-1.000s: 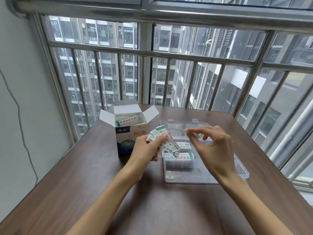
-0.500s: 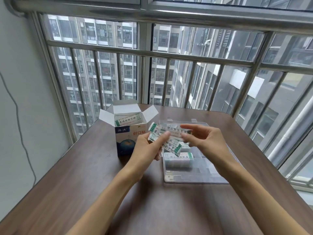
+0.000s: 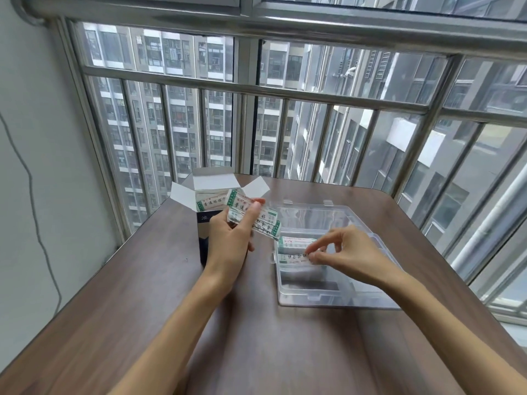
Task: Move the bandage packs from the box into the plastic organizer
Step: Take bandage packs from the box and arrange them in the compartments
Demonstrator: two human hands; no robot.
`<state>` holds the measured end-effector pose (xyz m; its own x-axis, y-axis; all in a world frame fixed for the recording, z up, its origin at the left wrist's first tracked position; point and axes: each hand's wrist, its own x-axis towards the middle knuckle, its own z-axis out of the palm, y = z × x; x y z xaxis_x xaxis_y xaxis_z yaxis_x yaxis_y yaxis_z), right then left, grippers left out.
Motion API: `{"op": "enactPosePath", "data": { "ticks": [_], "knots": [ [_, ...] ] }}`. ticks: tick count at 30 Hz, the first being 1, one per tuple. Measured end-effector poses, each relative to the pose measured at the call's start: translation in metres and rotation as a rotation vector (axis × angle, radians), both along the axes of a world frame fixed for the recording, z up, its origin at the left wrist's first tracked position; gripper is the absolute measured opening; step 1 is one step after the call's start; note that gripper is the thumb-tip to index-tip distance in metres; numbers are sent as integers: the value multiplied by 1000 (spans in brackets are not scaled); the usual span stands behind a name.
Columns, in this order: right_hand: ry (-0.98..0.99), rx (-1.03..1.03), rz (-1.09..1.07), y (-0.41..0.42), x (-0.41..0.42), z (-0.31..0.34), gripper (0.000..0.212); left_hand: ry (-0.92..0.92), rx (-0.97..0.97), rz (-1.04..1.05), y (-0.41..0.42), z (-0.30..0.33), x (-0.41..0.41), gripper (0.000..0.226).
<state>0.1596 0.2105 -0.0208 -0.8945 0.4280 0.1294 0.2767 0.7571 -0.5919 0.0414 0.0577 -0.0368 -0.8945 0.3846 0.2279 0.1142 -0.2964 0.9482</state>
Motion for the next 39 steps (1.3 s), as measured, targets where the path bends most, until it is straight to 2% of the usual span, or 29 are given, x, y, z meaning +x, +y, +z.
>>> {"op": "enactPosePath", "data": {
  "ticks": [3, 5, 6, 8, 10, 11, 15, 17, 20, 25, 28, 30, 34, 39],
  "knots": [
    [-85, 114, 13, 2, -6, 2, 7, -7, -15, -37, 0, -1, -1, 11],
    [-66, 135, -9, 3, -7, 4, 12, -7, -18, -67, 0, -2, 0, 11],
    [0, 82, -40, 3, -7, 6, 14, -7, -19, -90, 0, -2, 0, 11],
    [168, -201, -95, -4, -5, 12, 23, -17, -20, -156, 0, -2, 2, 12],
    [182, -537, -64, -14, -4, 16, 32, -32, -41, -232, 0, -2, 4, 14],
    [159, -635, -31, -20, -4, 14, 32, -37, -58, -274, 1, -3, 6, 15],
    [268, -788, -50, -36, -4, -1, 12, -68, -117, -395, 3, -6, 15, 22],
    [344, -823, -111, -38, -4, -7, 8, -99, -165, -421, 5, -7, 17, 24],
    [400, -854, -161, -39, -3, -7, 7, -132, -194, -423, 7, -6, 17, 12],
    [455, -769, -169, -40, 2, -2, 6, -24, -154, -260, 8, -7, 19, 15],
    [505, -772, -186, -44, 4, -6, 8, -5, -145, -242, 9, -8, 23, 19],
    [537, -763, -200, -45, 5, -8, 9, -17, -153, -268, 10, -7, 26, 19],
    [594, -780, -232, -44, 6, -9, 14, -164, -66, -417, 10, -3, 29, 20],
    [619, -860, -192, -44, 8, -6, 15, -18, -150, -224, 11, -7, 23, 32]
  ]
}}
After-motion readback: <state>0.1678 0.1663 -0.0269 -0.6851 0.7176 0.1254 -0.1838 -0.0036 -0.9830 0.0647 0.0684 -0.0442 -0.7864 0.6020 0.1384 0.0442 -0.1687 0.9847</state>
